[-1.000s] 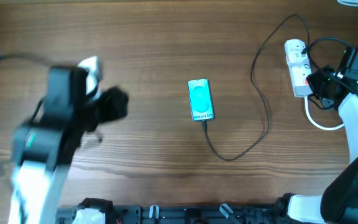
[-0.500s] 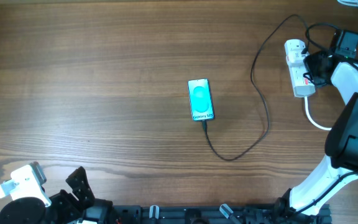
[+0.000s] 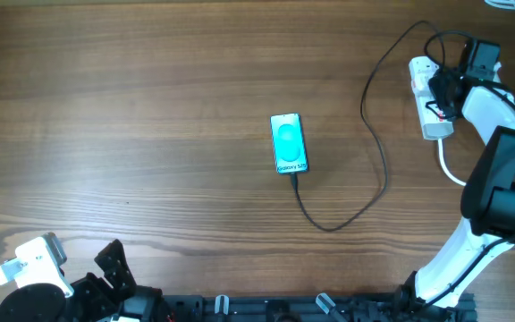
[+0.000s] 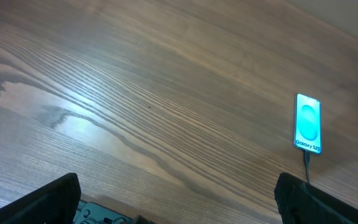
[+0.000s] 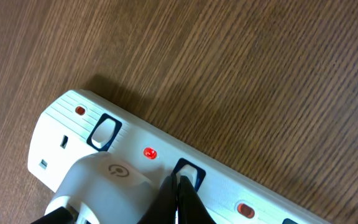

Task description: Plug charger to phone and switch on socket

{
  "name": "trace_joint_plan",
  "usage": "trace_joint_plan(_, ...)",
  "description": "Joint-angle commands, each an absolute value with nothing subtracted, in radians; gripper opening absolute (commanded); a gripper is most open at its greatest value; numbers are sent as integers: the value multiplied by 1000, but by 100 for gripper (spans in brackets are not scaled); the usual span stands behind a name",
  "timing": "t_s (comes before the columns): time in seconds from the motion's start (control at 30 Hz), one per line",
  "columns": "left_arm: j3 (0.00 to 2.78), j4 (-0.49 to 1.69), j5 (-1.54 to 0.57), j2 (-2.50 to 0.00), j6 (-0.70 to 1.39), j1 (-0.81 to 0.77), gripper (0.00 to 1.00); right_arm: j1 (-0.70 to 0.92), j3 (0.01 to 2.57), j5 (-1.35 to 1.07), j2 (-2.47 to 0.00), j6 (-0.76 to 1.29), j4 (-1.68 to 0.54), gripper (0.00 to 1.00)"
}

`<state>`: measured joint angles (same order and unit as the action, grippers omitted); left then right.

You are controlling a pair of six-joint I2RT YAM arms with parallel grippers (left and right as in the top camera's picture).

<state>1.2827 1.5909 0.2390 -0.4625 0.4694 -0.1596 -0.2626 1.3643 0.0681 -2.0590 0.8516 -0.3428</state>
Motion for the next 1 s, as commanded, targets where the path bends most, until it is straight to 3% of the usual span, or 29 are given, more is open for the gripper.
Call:
trace_joint_plan(0.0,1283,1591,252,-464,479,-161,100,-228,1371,1,-2045,819,-436,5)
trace_joint_plan(0.23,1283,1591,252,-396,479,-115,100,-229,1370,125,-1590,751,-767,5)
trace_joint_plan(0.5,1283,1592,252,-19,479,-15,100,-225,1370,-1,-1171,473,-974,5)
trace_joint_plan(0.7,1304,1620,252,-6,479,-14,100,-226,1371,-1,-765,436,-1098,5)
trace_joint_plan(0.8,1304,1620,252,-6,479,-14,100,-226,1371,-2,-578,442,-1175,25)
trace_joint_plan(0.83,1304,1620,252,-6,480,-14,100,-226,1370,-1,-496,478,-1219,96)
trace_joint_plan(0.97,1304,1620,252,-6,479,-14,100,-226,1370,-1,-353,570,-1454,100)
